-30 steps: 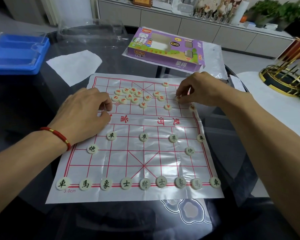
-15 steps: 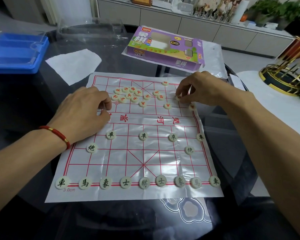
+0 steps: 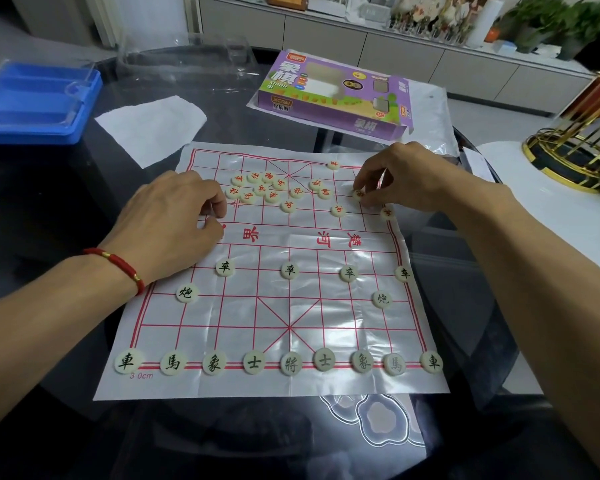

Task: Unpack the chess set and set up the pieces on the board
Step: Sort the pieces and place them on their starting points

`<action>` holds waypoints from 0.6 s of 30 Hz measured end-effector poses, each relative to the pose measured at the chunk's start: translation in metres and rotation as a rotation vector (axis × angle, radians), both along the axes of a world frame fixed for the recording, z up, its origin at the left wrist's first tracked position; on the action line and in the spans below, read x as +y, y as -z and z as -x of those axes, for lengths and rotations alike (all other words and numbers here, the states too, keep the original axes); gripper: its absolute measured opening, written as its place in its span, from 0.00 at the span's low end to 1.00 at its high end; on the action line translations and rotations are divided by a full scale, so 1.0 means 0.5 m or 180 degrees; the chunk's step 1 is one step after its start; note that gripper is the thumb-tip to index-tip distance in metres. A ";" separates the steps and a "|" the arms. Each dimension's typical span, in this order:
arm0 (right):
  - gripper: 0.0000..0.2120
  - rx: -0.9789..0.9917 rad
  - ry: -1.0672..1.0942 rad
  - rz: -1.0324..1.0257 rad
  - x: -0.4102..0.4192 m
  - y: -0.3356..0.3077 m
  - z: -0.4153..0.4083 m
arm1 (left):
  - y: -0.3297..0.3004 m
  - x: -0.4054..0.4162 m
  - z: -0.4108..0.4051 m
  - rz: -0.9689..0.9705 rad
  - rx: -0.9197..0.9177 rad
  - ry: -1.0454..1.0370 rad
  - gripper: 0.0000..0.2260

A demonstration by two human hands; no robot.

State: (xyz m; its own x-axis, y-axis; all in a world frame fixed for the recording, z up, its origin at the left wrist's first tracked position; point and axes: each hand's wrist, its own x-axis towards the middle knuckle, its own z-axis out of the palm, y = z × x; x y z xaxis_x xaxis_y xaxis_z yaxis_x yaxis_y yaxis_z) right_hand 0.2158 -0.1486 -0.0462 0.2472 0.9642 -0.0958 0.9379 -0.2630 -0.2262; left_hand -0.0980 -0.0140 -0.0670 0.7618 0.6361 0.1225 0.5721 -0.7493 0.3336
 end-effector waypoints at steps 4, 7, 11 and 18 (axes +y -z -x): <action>0.14 -0.0001 0.0008 0.0007 0.000 -0.001 0.004 | 0.001 0.001 0.000 -0.0011 0.0005 -0.0009 0.05; 0.15 -0.0016 -0.0009 0.0020 0.001 -0.003 0.007 | 0.002 0.000 -0.001 -0.0007 0.0002 -0.0015 0.05; 0.15 -0.0016 -0.0006 0.0071 -0.001 -0.010 0.013 | 0.002 0.000 -0.002 -0.0001 -0.0003 -0.0017 0.05; 0.11 -0.0269 -0.0295 -0.0576 0.030 -0.017 0.070 | 0.000 0.000 -0.003 -0.0006 0.0015 -0.0023 0.05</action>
State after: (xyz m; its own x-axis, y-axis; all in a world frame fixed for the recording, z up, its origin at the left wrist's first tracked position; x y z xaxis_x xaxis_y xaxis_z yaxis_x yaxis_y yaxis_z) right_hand 0.1810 -0.1334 -0.0376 0.1566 0.9828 0.0981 0.9738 -0.1370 -0.1813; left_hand -0.0965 -0.0140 -0.0669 0.7578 0.6413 0.1201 0.5789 -0.7458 0.3295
